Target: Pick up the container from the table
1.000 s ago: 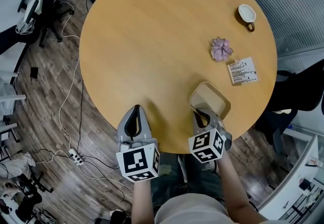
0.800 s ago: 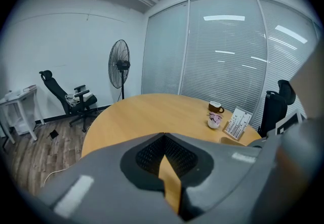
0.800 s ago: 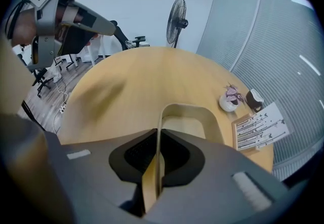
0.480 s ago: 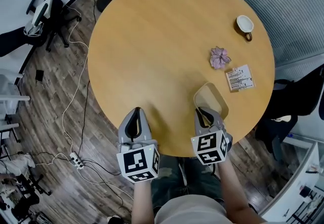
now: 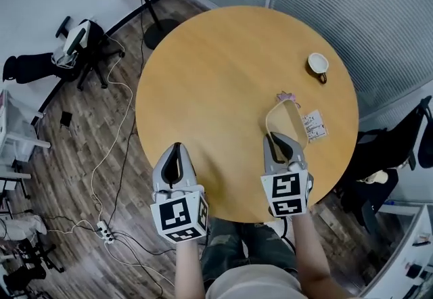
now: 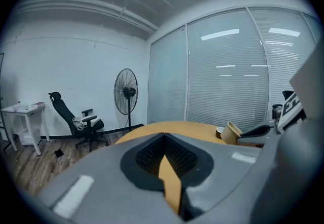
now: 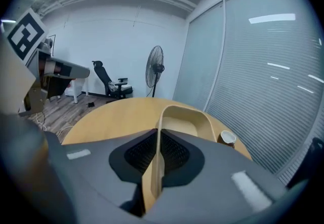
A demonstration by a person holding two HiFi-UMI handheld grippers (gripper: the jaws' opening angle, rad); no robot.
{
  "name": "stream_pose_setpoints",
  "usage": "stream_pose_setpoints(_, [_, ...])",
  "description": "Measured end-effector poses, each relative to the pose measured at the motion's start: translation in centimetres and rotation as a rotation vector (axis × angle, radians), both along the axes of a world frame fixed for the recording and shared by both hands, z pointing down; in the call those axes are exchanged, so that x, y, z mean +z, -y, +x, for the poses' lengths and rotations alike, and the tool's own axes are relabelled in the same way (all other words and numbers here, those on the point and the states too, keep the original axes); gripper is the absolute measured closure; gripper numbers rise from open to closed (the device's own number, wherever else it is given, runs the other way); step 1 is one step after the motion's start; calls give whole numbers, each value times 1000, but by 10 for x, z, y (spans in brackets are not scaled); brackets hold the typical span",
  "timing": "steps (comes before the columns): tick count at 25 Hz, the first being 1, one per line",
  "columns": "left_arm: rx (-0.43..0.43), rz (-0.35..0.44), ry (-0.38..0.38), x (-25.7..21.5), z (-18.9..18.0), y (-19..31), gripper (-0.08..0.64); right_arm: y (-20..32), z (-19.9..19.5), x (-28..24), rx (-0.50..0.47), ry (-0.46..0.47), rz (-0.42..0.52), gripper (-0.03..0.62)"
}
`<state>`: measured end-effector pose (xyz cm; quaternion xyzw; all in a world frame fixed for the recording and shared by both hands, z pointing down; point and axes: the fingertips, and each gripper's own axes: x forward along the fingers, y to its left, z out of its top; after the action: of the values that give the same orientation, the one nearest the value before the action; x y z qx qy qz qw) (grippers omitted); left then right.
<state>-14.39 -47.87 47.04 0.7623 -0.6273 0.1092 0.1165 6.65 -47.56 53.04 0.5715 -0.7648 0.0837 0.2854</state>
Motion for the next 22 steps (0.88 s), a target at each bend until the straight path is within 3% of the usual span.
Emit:
stream_pose_setpoints(12, [-48, 204, -5, -94, -8, 2, 560, 17, 4, -114, 32, 97, 293, 545])
stream_pose_setpoints(22, [-59, 323, 16, -153, -10, -10, 560, 11, 12, -177, 43, 154, 449, 545])
